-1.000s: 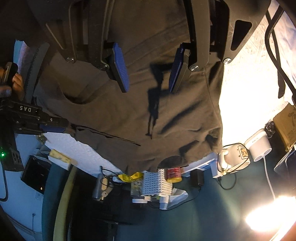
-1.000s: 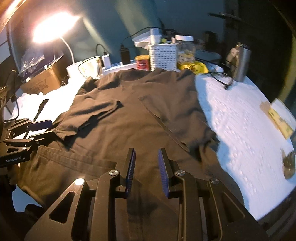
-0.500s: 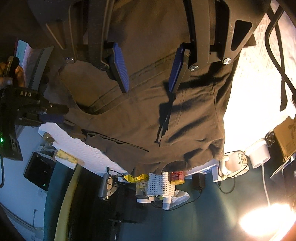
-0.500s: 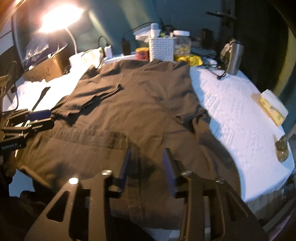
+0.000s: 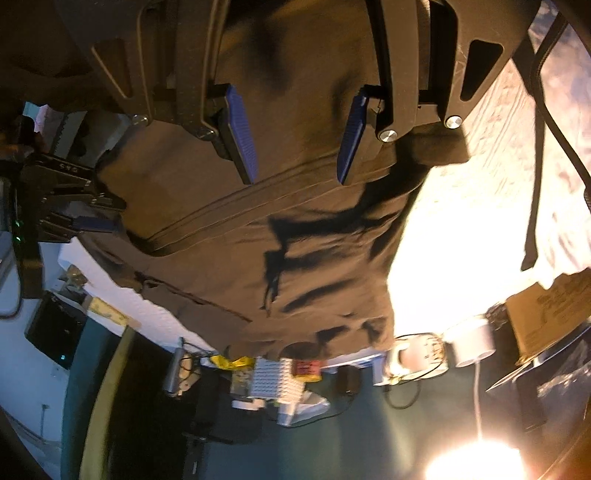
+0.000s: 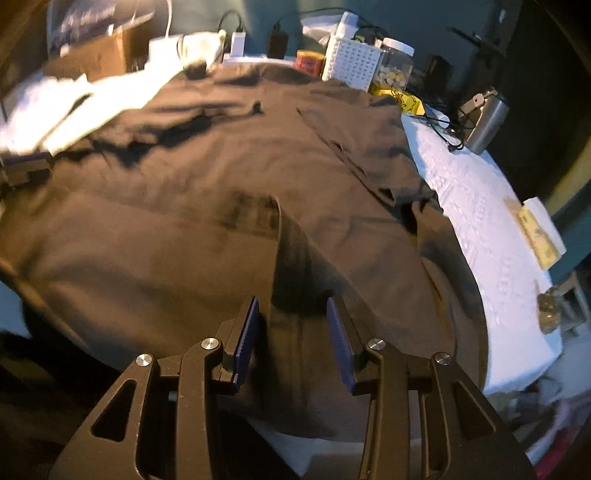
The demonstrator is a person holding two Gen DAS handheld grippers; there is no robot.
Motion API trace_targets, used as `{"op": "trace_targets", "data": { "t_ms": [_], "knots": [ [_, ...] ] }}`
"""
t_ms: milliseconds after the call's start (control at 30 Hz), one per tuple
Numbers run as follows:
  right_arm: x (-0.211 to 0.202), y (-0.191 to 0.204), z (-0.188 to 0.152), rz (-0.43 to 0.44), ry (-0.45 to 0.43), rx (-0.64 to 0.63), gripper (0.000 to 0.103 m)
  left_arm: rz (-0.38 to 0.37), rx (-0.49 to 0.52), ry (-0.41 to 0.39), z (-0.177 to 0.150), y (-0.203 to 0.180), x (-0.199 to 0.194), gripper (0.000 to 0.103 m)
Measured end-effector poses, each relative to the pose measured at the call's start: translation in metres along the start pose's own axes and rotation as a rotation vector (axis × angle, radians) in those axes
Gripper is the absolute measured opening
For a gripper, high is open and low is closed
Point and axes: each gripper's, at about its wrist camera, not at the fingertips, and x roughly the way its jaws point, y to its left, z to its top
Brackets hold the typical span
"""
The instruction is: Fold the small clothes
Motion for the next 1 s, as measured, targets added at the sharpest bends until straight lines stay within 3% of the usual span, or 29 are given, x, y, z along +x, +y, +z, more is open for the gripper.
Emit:
{"op": "trace_targets", "data": {
  "t_ms": [133,200,267,367,433,467,600,800,900,1000],
  "knots": [
    [-0.006,-0.009,-0.016,-0.070,-0.012,-0.019,0.041,0.058,-0.020,0.001,-0.007,0.012,-0.005,0.044],
    [-0.011,-0.017,-0.029,-0.095,-0.023,-0.024,0.041,0.132,-0.021,-0.007,-0.013,0.020,-0.008,0.044],
    [-0.016,-0.026,-0.038,-0.104,-0.033,-0.017,0.041,0.196,-0.017,-0.003,-0.019,0.027,-0.008,0.044],
    [-0.021,-0.044,-0.049,-0.093,-0.044,0.034,0.040,0.228,-0.042,0.013,-0.027,0.040,-0.005,0.044],
    [-0.020,-0.051,-0.049,-0.074,-0.056,0.055,0.032,0.238,-0.053,0.021,-0.030,0.045,-0.003,0.044],
    [-0.020,-0.054,-0.048,-0.054,-0.061,0.069,0.021,0.249,-0.057,0.029,-0.032,0.048,-0.001,0.044],
    [-0.010,-0.065,-0.030,-0.002,-0.097,0.102,0.011,0.280,-0.051,0.039,-0.033,0.051,0.002,0.044],
    [0.019,-0.094,0.001,0.110,-0.105,0.181,0.011,0.296,-0.092,0.034,-0.028,0.063,0.006,0.044],
    [0.030,-0.102,0.011,0.156,-0.082,0.200,0.011,0.241,-0.123,0.030,-0.027,0.067,0.008,0.044],
    [0.030,-0.099,0.016,0.139,-0.085,0.182,0.011,0.206,-0.169,0.046,-0.030,0.072,0.014,0.044]
  ]
}}
